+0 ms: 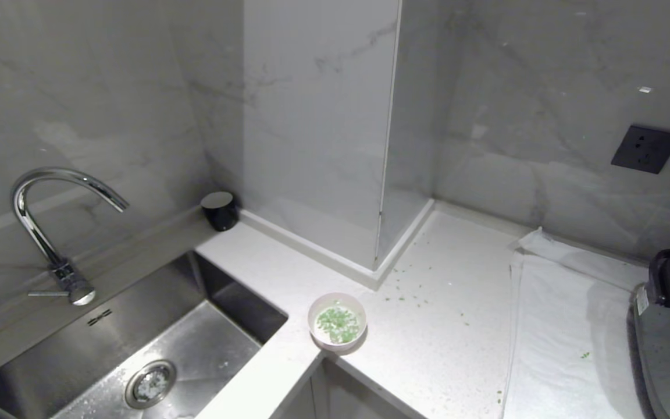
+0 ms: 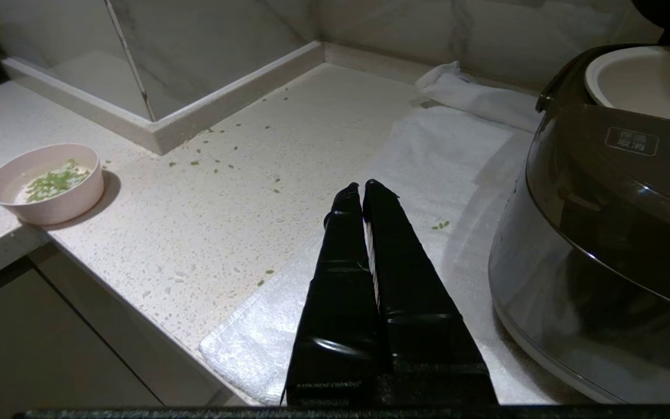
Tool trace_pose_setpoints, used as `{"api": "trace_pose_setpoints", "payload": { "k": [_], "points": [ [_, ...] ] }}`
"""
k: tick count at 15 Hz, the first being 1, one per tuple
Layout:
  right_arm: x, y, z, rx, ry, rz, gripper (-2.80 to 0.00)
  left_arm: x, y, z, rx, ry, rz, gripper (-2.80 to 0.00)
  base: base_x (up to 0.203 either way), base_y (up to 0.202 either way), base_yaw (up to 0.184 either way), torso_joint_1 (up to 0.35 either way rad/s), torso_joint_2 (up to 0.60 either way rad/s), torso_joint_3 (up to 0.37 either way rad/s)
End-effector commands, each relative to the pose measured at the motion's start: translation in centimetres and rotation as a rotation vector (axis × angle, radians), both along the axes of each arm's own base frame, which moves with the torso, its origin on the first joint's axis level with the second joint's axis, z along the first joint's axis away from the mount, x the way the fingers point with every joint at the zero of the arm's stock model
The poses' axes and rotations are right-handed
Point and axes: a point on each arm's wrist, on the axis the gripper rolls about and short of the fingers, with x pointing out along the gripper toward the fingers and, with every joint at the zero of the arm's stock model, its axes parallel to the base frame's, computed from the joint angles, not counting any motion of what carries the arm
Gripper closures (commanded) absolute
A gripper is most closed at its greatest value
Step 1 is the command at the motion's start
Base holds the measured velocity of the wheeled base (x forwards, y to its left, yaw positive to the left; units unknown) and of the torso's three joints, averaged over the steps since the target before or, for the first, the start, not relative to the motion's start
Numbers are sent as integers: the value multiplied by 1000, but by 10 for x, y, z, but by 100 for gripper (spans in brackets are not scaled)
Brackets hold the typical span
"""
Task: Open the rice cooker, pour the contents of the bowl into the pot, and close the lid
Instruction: Pick up the bowl on the table
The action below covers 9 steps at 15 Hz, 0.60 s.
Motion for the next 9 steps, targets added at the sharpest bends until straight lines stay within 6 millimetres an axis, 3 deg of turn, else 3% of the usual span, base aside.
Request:
{"api": "trace_pose_setpoints", "payload": {
  "k": [1,5,9],
  "points": [
    [0,0,0,0,1,0,0,16,-1,0,15,132,-4,0,0,0,0,0,0,0],
    [0,0,0,0,1,0,0,72,4,35,4,288,99,0,0,0,0,0,0,0],
    [0,0,0,0,1,0,0,167,-1,59,-50,324,44,0,0,0,0,0,0,0]
  ]
}}
